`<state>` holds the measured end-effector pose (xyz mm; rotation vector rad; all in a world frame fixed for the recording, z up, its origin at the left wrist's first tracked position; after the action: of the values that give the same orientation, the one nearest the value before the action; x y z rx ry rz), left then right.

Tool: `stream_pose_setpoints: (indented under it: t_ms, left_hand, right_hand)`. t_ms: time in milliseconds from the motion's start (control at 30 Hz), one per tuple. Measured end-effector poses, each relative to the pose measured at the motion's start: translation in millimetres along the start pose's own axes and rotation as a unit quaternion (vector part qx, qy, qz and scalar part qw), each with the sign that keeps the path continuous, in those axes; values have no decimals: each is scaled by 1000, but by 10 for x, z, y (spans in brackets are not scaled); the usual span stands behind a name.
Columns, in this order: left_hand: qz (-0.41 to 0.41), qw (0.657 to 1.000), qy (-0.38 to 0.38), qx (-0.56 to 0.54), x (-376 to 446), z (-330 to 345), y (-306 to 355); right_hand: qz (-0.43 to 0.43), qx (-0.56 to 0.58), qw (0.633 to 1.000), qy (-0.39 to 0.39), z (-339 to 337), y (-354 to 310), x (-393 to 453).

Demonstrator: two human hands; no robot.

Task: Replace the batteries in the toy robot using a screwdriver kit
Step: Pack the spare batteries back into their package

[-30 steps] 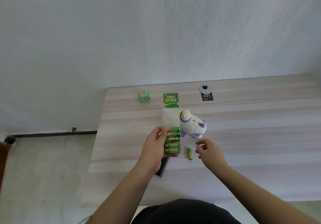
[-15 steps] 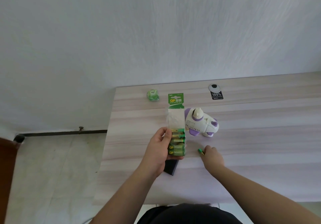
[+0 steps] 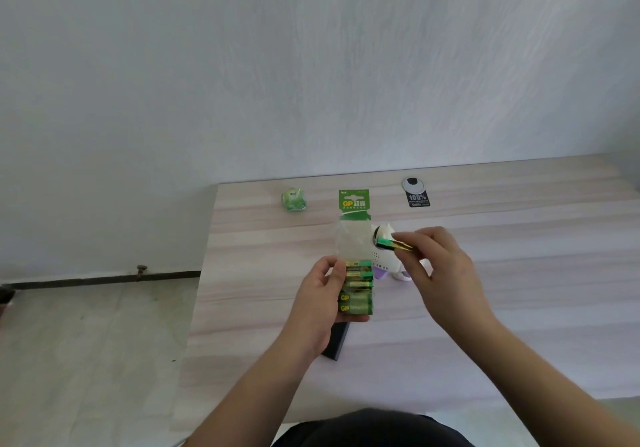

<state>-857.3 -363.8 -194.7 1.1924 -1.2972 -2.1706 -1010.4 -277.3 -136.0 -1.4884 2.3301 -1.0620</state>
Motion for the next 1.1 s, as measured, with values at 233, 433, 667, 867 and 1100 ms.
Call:
stream_pose_setpoints:
  t_ms: [233,433,667,867,1100]
  left_hand:
    - [8,1000,-18,-5,-18,186,39]
    - [15,999,-28,6,-6,333,42]
    - [20,999,-40,8,15,529,28]
    - [10,999,-38,-24,37,608,70]
    - [-6,1000,-27,-3,95,684,15]
  right_hand:
    - [30,64,997,-1,-64,52,-39]
    - [1,72,997,4,-144,119,-9]
    - [-37,25,999,0,-180,151,8]
    - [-2,44,999,-7,-174,243,40]
    - [141,211,965,-70,-57,359,33]
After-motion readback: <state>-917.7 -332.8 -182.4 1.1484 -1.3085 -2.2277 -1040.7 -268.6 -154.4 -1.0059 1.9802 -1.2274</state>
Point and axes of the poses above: each hand's wrist, its own x-axis towards the middle knuckle, its own z-axis out of the palm, y = z × x, the point moved 5 cm from there along x, towards the middle knuckle, and after that the axes turned 5 degrees about -y, right-handed, at the moved point
